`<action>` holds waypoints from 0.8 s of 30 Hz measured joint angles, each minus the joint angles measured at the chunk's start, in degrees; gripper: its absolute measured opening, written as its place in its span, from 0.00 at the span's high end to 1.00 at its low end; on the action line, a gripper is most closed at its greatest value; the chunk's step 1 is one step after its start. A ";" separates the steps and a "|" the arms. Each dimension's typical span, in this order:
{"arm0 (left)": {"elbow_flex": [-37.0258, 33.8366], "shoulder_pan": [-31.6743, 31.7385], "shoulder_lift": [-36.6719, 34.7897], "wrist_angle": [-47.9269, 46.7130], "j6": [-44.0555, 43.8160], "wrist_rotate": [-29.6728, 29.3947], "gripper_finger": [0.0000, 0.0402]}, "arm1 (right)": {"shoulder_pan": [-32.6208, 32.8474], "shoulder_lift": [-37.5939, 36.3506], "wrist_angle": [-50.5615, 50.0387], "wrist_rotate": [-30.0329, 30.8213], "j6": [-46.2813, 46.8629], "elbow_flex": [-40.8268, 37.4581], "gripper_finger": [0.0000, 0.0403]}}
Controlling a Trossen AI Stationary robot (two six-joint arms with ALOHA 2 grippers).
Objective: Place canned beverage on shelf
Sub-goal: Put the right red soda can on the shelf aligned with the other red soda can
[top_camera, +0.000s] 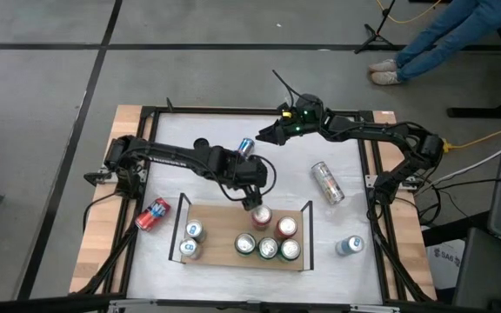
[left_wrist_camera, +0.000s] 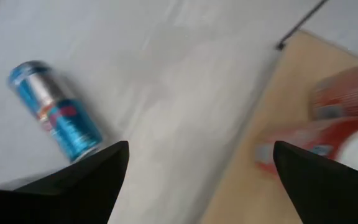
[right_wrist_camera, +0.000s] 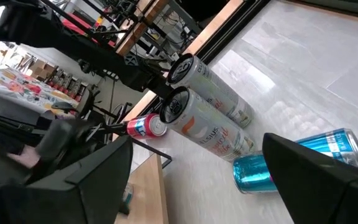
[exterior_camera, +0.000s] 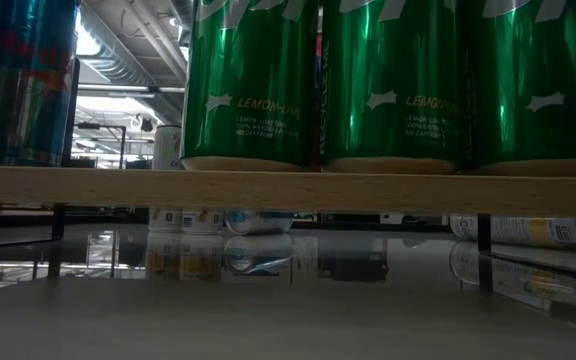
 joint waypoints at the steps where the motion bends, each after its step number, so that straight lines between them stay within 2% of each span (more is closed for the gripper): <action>1: -0.65 0.09 -0.05 -0.01 -0.01 -0.29 0.03 | 0.00 -0.01 0.01 0.00 0.00 0.00 0.14; 6: -4.30 -0.08 0.02 0.71 -0.08 0.01 0.03 | 0.00 -0.01 0.00 0.00 -0.02 0.00 0.14; 12: -8.43 -1.05 0.04 6.07 -1.42 3.27 0.03 | 0.00 -0.04 -0.01 0.02 -0.02 0.00 0.14; 24: -8.89 -4.47 0.07 13.03 -1.59 4.57 0.03 | 0.00 -0.06 -0.02 0.07 -1.44 0.00 0.14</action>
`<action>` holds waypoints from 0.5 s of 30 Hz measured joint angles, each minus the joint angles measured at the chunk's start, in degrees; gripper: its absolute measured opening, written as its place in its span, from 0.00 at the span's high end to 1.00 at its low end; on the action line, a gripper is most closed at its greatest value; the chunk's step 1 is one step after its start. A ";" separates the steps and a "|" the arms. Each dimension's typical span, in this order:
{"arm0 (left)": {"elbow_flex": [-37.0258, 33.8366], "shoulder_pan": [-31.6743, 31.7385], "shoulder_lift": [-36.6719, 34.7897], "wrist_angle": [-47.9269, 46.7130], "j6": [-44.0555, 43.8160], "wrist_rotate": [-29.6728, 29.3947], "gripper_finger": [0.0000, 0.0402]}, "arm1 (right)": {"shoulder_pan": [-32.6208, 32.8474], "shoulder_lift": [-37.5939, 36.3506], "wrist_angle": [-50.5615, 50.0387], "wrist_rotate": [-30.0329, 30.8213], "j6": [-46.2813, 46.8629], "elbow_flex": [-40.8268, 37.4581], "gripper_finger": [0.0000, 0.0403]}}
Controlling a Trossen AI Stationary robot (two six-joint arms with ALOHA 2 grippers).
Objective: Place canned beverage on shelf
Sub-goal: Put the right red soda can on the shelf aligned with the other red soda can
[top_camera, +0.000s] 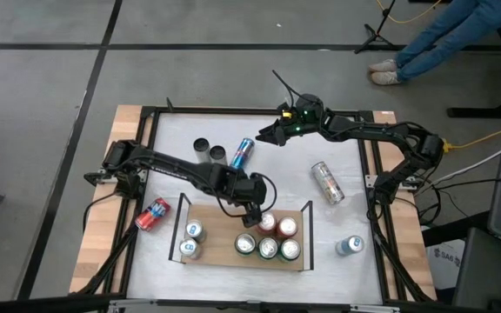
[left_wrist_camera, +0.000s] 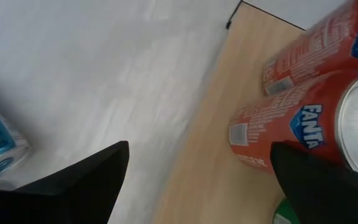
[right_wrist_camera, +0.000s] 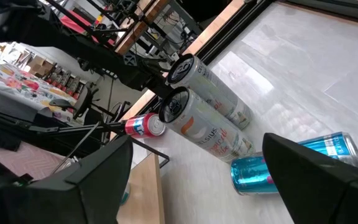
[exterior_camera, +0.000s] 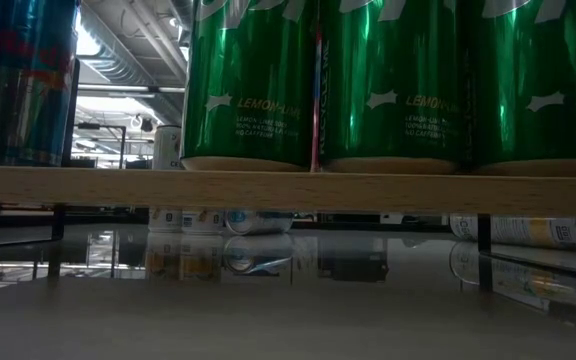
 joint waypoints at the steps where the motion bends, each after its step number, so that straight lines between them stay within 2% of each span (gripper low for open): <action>1: 0.00 -0.09 0.00 0.07 -0.03 -0.01 0.03 | 0.00 0.00 0.00 0.00 0.00 0.00 0.14; 15: 0.24 0.08 -1.36 -1.43 -0.39 0.16 0.03 | 0.00 0.00 -0.02 0.00 0.02 0.00 0.14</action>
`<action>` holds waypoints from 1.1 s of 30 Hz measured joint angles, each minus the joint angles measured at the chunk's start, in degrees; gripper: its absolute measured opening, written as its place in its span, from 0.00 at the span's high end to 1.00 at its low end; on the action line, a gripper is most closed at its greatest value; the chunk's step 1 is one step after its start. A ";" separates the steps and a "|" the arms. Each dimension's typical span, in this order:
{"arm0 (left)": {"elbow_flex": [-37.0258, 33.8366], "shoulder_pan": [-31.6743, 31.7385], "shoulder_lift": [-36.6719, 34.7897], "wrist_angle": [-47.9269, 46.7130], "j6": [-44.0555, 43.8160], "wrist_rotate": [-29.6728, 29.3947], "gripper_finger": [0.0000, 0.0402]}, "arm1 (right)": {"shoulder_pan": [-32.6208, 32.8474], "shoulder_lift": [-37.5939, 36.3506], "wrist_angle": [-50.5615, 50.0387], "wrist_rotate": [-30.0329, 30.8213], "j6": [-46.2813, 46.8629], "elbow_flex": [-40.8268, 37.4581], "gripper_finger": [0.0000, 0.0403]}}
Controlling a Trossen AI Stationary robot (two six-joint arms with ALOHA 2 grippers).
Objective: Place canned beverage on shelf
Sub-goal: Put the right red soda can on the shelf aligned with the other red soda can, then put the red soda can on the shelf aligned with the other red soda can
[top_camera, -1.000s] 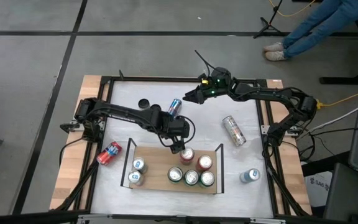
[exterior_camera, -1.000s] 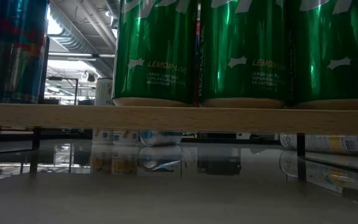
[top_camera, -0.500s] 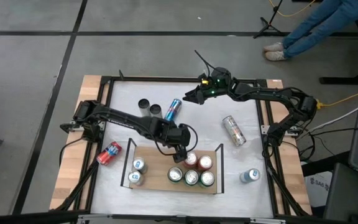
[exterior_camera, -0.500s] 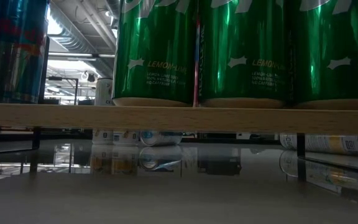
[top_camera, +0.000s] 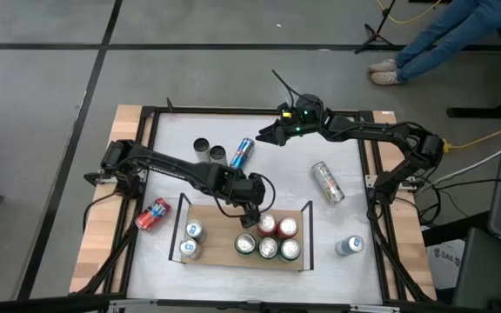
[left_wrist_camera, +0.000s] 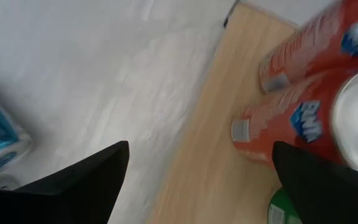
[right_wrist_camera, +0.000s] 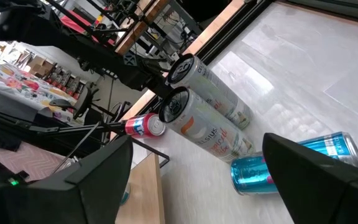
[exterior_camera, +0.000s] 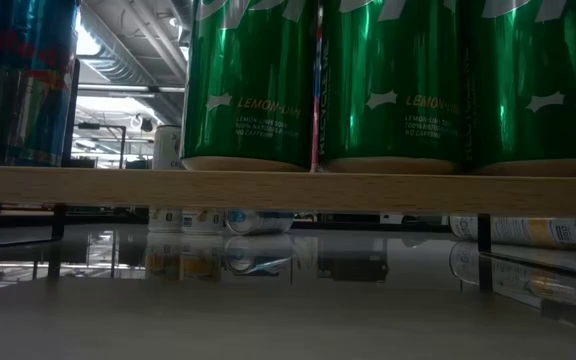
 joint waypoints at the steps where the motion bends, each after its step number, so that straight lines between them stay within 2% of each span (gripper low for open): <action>1: 0.08 0.28 -0.67 -0.41 -0.45 -0.08 0.03 | 0.00 0.00 -0.02 0.00 0.00 0.00 0.14; 12: 0.17 2.31 -12.38 -10.74 -4.27 -0.63 0.03 | 0.00 0.00 -0.04 0.00 -0.02 0.02 0.14; 21: -0.38 4.59 -20.64 -33.33 -9.70 -4.26 0.03 | 0.00 0.00 -0.06 0.05 -0.02 0.02 0.14; 25: -5.27 5.28 -25.31 -36.70 -12.01 -5.63 0.03 | 0.00 0.00 -0.04 0.17 -0.04 0.02 0.14; 33: -22.29 7.66 -39.22 -35.48 -17.70 -4.53 0.03 | 0.00 0.00 -0.04 0.46 -0.02 0.02 0.14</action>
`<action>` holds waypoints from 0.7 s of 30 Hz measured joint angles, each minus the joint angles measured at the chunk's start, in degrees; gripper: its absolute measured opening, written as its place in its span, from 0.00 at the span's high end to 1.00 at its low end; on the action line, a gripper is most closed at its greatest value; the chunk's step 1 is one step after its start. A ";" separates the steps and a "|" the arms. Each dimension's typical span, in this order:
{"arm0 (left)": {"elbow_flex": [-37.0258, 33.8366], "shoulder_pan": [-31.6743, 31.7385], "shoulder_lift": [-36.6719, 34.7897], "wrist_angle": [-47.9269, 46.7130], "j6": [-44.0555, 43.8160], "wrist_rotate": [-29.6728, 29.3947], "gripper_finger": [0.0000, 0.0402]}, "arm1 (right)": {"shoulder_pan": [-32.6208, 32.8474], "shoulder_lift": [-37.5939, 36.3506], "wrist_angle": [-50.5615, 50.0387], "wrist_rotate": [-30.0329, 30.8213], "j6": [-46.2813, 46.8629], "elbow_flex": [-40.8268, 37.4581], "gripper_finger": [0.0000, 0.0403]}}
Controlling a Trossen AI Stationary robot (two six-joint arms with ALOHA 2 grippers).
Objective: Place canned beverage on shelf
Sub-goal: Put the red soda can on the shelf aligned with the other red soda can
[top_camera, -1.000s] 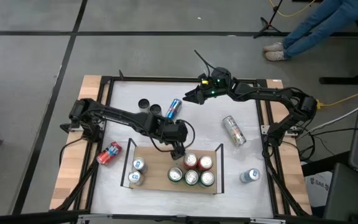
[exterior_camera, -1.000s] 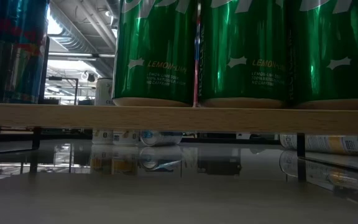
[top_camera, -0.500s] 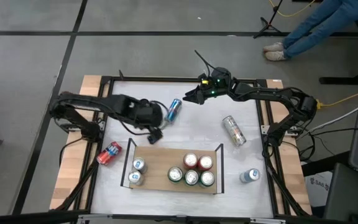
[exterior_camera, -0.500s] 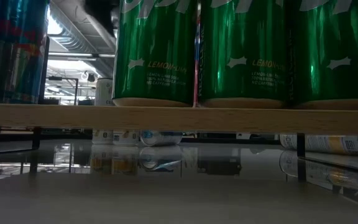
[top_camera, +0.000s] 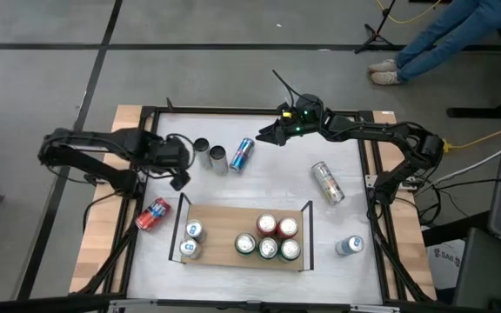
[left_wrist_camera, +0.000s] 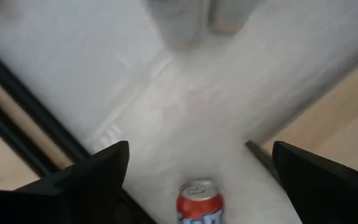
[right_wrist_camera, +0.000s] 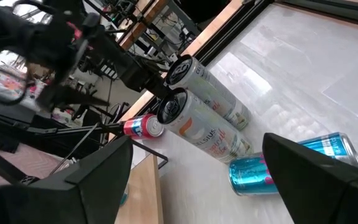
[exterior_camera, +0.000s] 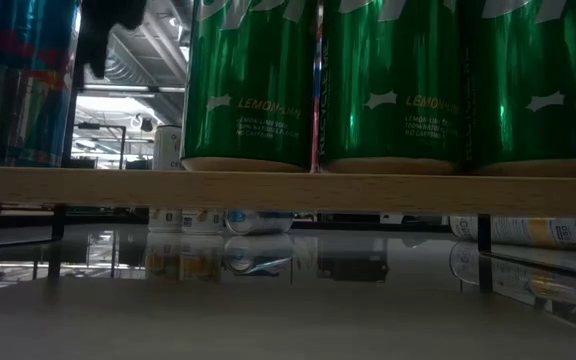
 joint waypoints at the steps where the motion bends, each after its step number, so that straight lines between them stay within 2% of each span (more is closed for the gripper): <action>1: -1.65 0.24 -1.54 -0.02 -0.58 0.28 0.03 | 0.00 0.00 0.00 0.00 0.00 0.00 0.14; 10: -13.47 1.02 -11.60 2.82 -6.14 4.71 0.03 | 0.07 0.00 -0.02 1.11 -0.02 0.00 0.14; 21: -24.77 1.00 -12.49 10.73 -6.02 9.34 0.03 | 0.07 0.00 -0.04 1.62 -0.04 0.00 0.14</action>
